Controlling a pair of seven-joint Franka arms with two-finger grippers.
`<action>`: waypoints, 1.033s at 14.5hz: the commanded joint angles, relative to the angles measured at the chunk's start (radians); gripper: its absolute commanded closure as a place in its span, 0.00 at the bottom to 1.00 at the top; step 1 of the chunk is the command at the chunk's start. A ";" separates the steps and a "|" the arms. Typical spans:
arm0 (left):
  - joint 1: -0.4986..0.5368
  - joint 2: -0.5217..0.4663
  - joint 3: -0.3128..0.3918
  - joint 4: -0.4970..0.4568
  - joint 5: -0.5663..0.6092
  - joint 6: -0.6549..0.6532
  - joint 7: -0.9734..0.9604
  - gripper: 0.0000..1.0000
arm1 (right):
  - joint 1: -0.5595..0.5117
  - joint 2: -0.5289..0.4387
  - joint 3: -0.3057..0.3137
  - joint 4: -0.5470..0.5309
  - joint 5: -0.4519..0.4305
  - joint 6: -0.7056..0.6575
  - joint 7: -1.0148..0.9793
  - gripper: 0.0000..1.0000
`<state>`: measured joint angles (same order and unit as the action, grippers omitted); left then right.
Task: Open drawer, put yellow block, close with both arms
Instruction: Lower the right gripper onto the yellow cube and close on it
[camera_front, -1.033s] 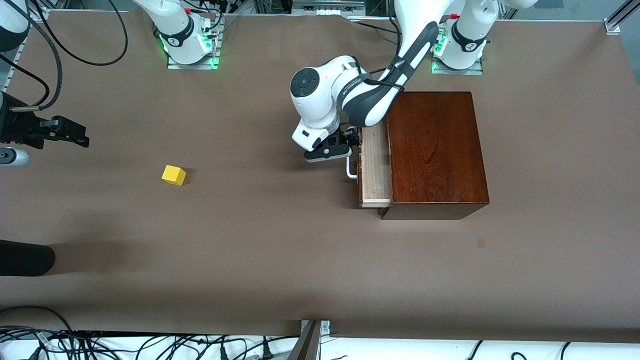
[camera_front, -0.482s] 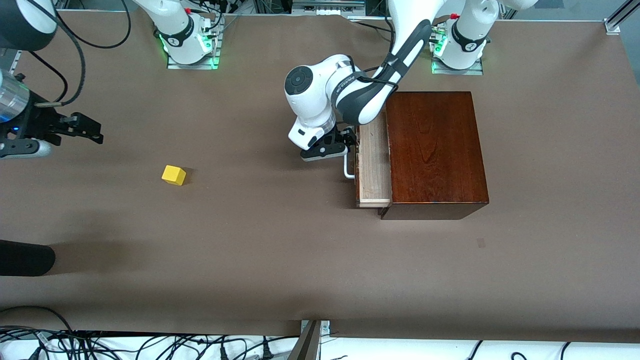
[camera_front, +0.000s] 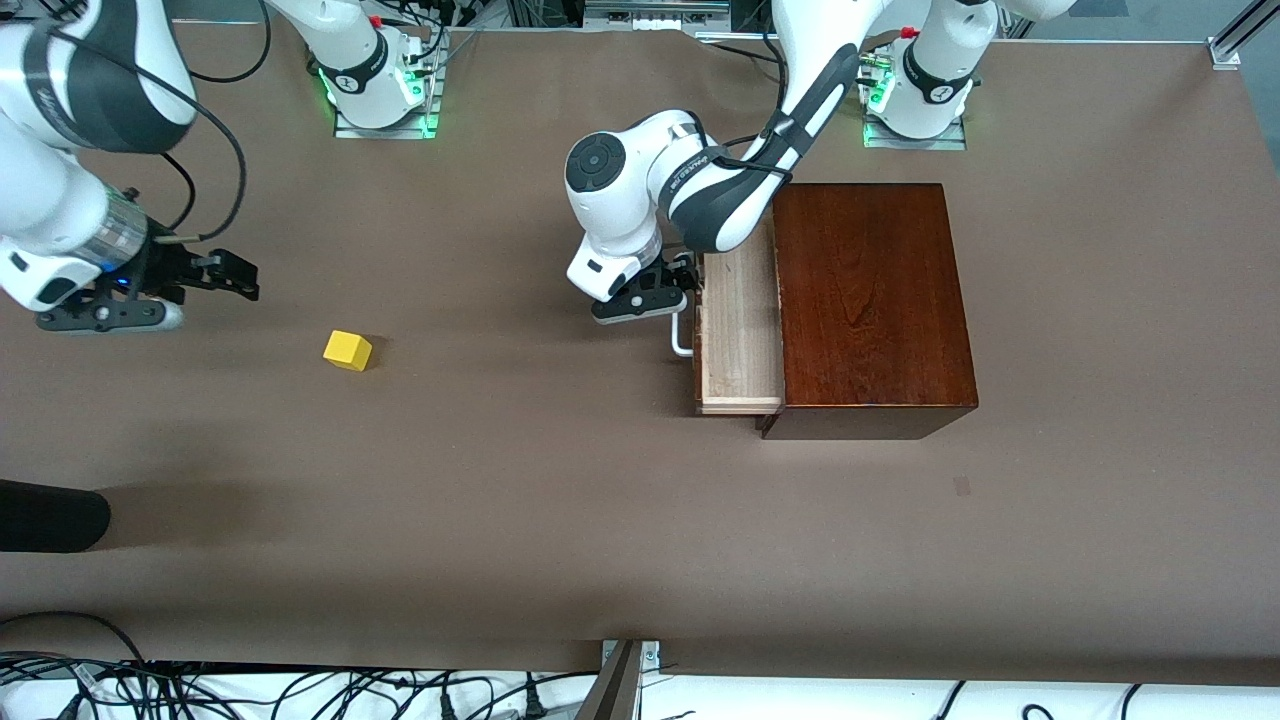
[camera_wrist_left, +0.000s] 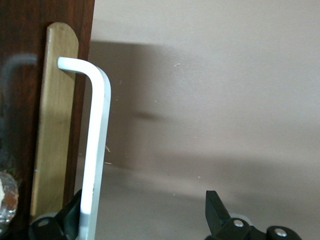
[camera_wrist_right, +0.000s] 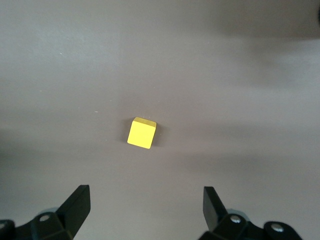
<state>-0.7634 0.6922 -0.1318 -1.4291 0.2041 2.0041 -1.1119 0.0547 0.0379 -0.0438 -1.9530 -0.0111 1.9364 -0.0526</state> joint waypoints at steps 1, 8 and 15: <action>-0.056 0.065 -0.017 0.091 -0.097 0.048 -0.046 0.00 | 0.001 -0.010 0.005 -0.130 0.005 0.139 -0.007 0.00; -0.062 0.075 -0.017 0.107 -0.101 0.047 -0.046 0.00 | 0.007 0.112 0.018 -0.219 0.008 0.346 0.092 0.00; -0.066 0.075 -0.017 0.114 -0.114 0.047 -0.051 0.00 | 0.076 0.221 0.018 -0.233 0.008 0.430 0.152 0.00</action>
<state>-0.7819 0.7078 -0.1192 -1.4046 0.1955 1.9992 -1.1120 0.1057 0.2402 -0.0240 -2.1746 -0.0096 2.3408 0.0769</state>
